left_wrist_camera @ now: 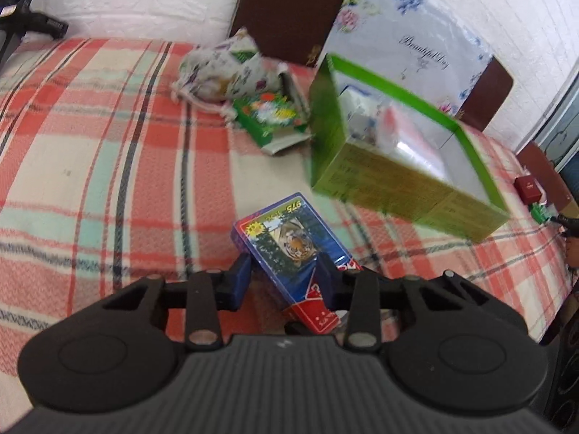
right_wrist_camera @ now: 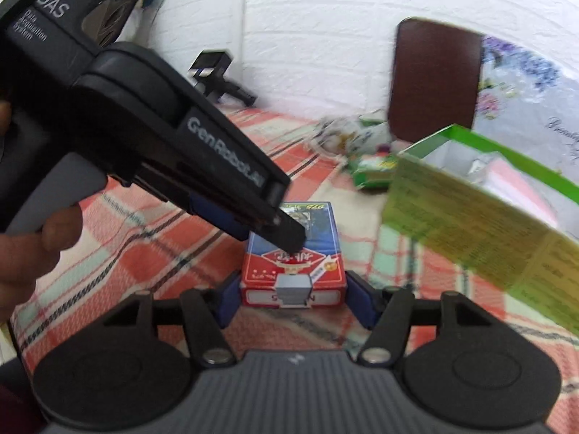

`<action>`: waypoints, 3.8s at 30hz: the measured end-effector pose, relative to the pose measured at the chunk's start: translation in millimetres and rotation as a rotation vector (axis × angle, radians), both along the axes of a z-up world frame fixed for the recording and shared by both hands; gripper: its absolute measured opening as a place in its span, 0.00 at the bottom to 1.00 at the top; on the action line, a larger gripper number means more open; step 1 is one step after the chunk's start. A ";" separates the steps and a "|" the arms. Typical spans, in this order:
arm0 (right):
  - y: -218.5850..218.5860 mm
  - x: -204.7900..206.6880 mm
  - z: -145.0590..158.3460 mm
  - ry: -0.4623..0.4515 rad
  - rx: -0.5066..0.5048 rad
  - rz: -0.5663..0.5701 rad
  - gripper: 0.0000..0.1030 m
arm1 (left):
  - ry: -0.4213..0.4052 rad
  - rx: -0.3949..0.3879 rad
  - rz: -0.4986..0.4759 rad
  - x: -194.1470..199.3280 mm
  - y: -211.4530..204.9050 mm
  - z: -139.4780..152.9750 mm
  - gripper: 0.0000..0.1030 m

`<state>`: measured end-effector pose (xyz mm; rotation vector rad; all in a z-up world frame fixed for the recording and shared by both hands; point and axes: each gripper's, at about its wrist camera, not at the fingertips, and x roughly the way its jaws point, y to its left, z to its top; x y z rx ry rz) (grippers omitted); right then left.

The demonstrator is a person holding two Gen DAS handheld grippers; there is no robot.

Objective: Organize objects
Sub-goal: 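Hand the card deck from the right tool to the left tool, then lower the card deck into the green box and open the left tool, then grasp the floral drawstring pouch with the right tool, then hand the pouch from the right tool to the left tool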

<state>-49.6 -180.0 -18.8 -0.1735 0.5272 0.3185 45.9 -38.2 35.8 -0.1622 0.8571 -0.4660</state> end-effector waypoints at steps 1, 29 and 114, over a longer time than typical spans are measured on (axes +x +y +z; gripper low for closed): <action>-1.6 -3.2 3.8 -0.032 -0.010 -0.013 0.58 | -0.022 -0.005 -0.012 -0.1 -4.1 6.9 0.40; -139.9 49.9 9.3 -0.227 -0.129 -0.555 0.71 | -0.335 0.160 -0.251 34.3 -157.0 37.9 0.40; 11.8 54.6 -14.1 0.086 0.027 -0.051 0.89 | -0.120 0.066 0.141 101.1 27.9 -15.0 0.43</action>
